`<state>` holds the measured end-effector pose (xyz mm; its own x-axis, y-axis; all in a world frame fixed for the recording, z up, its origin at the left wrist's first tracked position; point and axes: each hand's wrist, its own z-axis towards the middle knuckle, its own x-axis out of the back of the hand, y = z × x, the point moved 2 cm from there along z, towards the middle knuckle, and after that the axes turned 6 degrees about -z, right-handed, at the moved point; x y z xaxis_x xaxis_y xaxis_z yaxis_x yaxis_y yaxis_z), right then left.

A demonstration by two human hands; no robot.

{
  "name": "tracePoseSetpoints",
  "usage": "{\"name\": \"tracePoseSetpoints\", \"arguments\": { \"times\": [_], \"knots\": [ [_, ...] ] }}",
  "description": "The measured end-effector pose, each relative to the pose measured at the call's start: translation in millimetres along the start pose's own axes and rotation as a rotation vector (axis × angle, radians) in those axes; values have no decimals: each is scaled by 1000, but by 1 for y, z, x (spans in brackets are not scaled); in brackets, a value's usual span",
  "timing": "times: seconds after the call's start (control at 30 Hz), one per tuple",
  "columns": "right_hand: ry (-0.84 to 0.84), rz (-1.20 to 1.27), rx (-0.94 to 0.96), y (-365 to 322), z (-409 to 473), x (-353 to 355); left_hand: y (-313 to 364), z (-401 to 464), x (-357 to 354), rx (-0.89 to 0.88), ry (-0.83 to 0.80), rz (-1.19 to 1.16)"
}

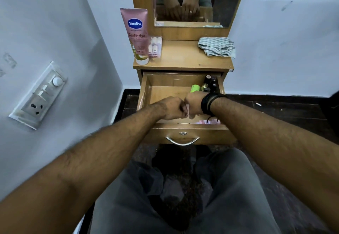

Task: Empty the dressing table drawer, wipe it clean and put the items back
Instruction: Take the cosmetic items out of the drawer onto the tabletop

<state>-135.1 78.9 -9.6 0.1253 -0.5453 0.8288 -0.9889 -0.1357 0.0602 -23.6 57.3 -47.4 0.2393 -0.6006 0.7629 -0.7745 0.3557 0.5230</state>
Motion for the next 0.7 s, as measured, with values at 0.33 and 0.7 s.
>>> {"name": "tracePoseSetpoints", "arguments": {
  "times": [0.33,0.7],
  "knots": [
    [-23,-50,-22,23,-1,-31,21,28,-29,69,-182,68],
    [-25,25,-31,31,3,-35,12,58,-19,157,264,-30]
  ]
}}
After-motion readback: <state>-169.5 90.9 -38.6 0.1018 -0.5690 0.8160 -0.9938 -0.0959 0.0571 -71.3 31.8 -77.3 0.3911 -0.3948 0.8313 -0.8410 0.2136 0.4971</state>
